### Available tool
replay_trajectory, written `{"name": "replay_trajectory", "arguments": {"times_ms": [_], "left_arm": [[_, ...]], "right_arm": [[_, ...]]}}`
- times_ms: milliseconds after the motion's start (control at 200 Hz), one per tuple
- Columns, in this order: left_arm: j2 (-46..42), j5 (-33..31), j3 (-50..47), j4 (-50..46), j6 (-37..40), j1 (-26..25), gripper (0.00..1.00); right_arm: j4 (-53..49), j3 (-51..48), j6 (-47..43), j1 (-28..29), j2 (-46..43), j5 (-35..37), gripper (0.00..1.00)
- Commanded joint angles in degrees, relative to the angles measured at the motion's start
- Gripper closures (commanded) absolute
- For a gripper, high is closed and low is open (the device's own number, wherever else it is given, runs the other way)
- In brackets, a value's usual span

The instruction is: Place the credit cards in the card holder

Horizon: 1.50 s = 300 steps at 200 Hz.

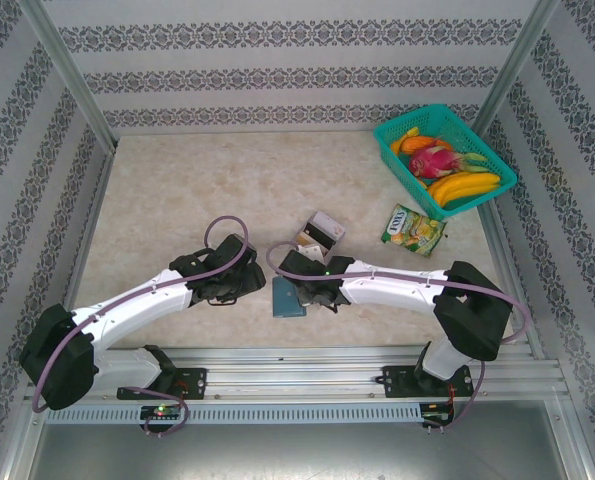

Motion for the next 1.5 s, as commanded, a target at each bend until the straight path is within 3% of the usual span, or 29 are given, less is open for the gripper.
{"name": "replay_trajectory", "arguments": {"times_ms": [0,839,989,1219,1494], "left_arm": [[0.42,0.33,-0.56,1.2,-0.08,0.57,0.38],[0.87,0.72,-0.4,1.79,0.08,0.65,0.38],[0.87,0.61,-0.54,1.7,0.03,0.65,0.38],[0.87,0.61,-0.32,1.76,0.13,0.65,0.38],[0.87,1.27,-0.44,2.76,0.48,0.65,0.38]], "right_arm": [[-2.13,0.03,0.79,-0.36,1.16,-0.97,0.91],[-2.92,0.82,1.39,-1.48,2.54,-2.41,0.88],[-2.99,0.71,1.39,-1.55,2.09,-2.2,0.97],[-3.93,1.19,1.02,-1.82,1.7,-1.68,1.0],[-2.27,-1.75,2.15,-2.46,-9.72,-2.5,1.0]]}}
